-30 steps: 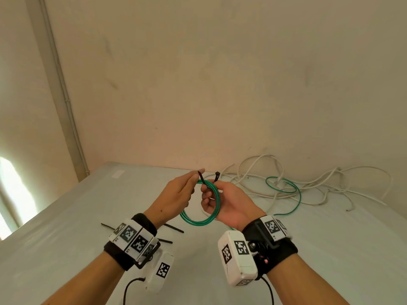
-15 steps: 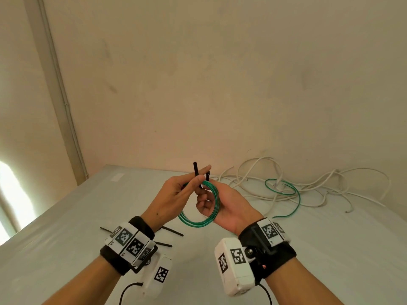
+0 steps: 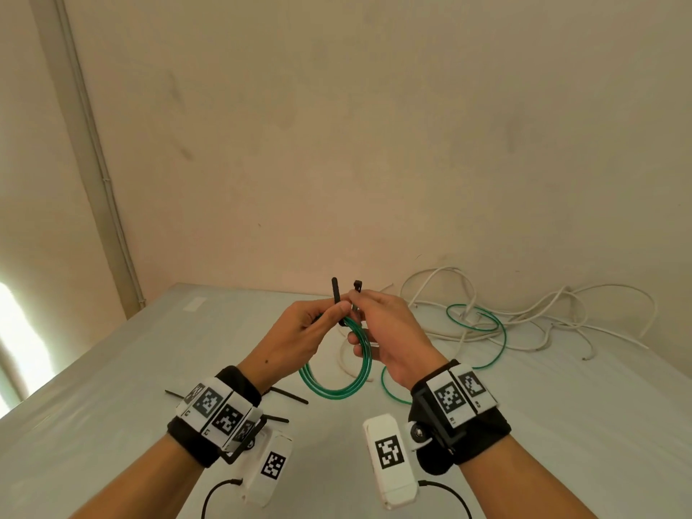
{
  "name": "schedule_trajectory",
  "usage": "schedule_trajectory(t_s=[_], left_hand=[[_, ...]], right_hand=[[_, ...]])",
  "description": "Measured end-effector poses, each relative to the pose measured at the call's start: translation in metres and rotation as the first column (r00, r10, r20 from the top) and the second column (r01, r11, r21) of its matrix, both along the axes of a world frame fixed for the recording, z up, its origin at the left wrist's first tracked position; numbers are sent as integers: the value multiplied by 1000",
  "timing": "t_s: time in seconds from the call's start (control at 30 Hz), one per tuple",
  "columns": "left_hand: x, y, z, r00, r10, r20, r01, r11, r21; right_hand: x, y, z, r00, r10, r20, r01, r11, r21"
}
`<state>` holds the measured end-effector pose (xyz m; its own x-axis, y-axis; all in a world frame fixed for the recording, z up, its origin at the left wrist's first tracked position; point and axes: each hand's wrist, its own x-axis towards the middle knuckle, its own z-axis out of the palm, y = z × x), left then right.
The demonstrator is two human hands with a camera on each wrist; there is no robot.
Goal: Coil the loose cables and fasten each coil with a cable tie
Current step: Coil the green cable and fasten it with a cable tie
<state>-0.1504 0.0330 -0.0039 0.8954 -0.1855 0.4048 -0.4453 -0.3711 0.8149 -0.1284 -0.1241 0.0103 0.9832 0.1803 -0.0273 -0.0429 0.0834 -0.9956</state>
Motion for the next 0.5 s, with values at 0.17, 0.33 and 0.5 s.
schedule_trajectory(t_s=[0.17,0.33,0.5], left_hand=[[-4,-8,7,995,-71,-76,79,992,101],[-3,-4,5,986,-82,-148,93,993,73],[-2,-1,8,980,-84,-182,97,993,62]], right_hand=[[1,4,-7,973,-106,207,134,983,-126],[3,-6,-5,938,-107,328,152,982,-114],[5,-9,-8,914,-68,401,168,961,-220]])
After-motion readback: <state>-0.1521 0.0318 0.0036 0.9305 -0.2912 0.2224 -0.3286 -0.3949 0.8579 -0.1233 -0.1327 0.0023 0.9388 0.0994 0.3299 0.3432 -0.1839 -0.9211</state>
